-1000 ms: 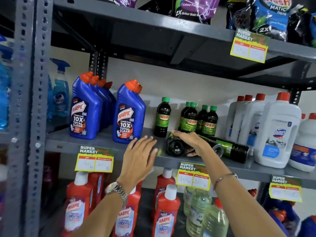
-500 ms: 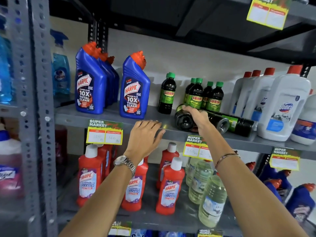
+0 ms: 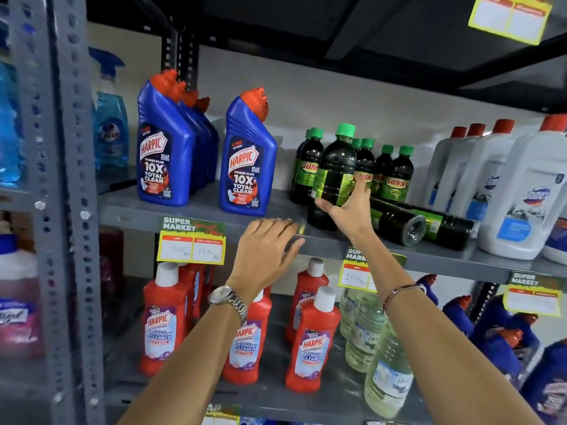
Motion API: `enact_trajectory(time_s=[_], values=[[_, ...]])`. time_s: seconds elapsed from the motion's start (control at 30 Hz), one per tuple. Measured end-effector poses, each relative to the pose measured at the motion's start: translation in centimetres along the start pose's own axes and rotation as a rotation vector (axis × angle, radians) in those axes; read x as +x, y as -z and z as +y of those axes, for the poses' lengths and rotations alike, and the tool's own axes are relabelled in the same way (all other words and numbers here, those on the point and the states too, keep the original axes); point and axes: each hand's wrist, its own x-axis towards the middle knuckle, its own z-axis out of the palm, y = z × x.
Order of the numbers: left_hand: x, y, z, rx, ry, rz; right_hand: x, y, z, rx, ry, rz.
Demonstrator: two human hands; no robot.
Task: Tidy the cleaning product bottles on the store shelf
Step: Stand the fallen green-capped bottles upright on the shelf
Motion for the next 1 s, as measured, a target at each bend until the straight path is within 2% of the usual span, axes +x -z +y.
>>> enact_trajectory(time_s=[0.2, 0.3, 0.37, 0.47, 0.53, 0.73, 0.9, 1.0], values=[[-0.1, -0.2, 0.2, -0.001, 0.004, 0.039, 0.2, 0.0, 0.6, 0.023, -0.004, -0.023], [-0.1, -0.2, 0.2, -0.005, 0.006, 0.045, 1.7, 1.2, -0.9, 0.317, -0.029, 0.051], [-0.1, -0.2, 0.2, -0.009, 0.004, 0.060, 3.0, 2.5, -2.5, 0.473, -0.056, 0.018], [-0.2, -0.3, 0.2, -0.018, 0.002, 0.084, 4.3, 3.3, -3.7, 0.404, -0.022, -0.138], [-0.3, -0.3, 0.2, -0.017, 0.000, 0.090, 4.5, 3.3, -3.6, 0.351, -0.007, -0.184], [-0.3, -0.4, 0.2, -0.007, 0.006, 0.087, 5.0, 3.1, -3.3, 0.299, 0.036, -0.139], [-0.2, -0.4, 0.1, -0.007, 0.007, 0.082, 5.6, 3.3, -3.1, 0.119, 0.068, -0.035], [-0.2, -0.3, 0.1, -0.012, 0.005, 0.081, 5.7, 3.4, -3.3, 0.136, 0.042, -0.090]])
